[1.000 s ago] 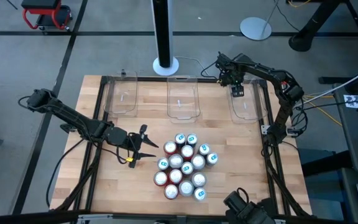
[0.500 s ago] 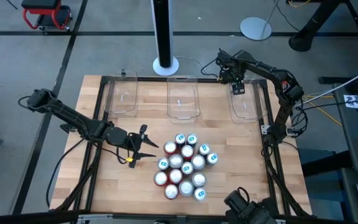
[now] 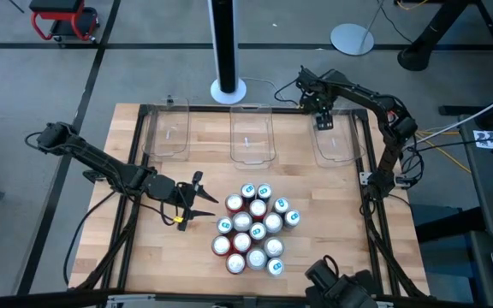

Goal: Sort soda cans
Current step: Put the blue soda can into the top right transparent bin

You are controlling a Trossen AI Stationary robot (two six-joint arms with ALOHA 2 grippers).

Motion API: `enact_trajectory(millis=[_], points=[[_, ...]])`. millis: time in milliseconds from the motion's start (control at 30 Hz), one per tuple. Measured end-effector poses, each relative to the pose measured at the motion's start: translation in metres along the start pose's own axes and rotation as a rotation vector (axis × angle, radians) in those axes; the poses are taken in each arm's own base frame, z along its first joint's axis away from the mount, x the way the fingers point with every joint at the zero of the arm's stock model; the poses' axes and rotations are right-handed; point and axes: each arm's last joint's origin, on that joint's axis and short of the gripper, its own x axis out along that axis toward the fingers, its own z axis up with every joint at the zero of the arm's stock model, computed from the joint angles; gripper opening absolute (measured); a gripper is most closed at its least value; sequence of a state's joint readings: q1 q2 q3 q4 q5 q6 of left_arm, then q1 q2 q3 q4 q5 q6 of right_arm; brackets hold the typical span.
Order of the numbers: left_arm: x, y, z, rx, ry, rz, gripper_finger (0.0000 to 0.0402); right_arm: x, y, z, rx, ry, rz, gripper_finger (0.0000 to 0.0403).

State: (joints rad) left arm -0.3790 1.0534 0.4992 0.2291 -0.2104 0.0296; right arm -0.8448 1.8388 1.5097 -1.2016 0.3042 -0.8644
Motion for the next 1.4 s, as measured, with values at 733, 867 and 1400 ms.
enact_trajectory(millis=[733, 867, 1400], points=[[0.0, 0.0, 0.002, 0.019, -0.023, 0.001, 0.0175, -0.034, 0.0, -0.014, -0.05, -0.021, -0.015, 0.0328], [0.0, 0.0, 0.002, 0.019, -0.022, 0.001, 0.0175, -0.056, 0.004, -0.026, -0.034, -0.058, -0.056, 0.0328], [0.0, 0.0, 0.002, 0.028, -0.021, 0.001, 0.0175, -0.136, 0.087, -0.009, -0.331, -0.313, -0.198, 0.0328]])
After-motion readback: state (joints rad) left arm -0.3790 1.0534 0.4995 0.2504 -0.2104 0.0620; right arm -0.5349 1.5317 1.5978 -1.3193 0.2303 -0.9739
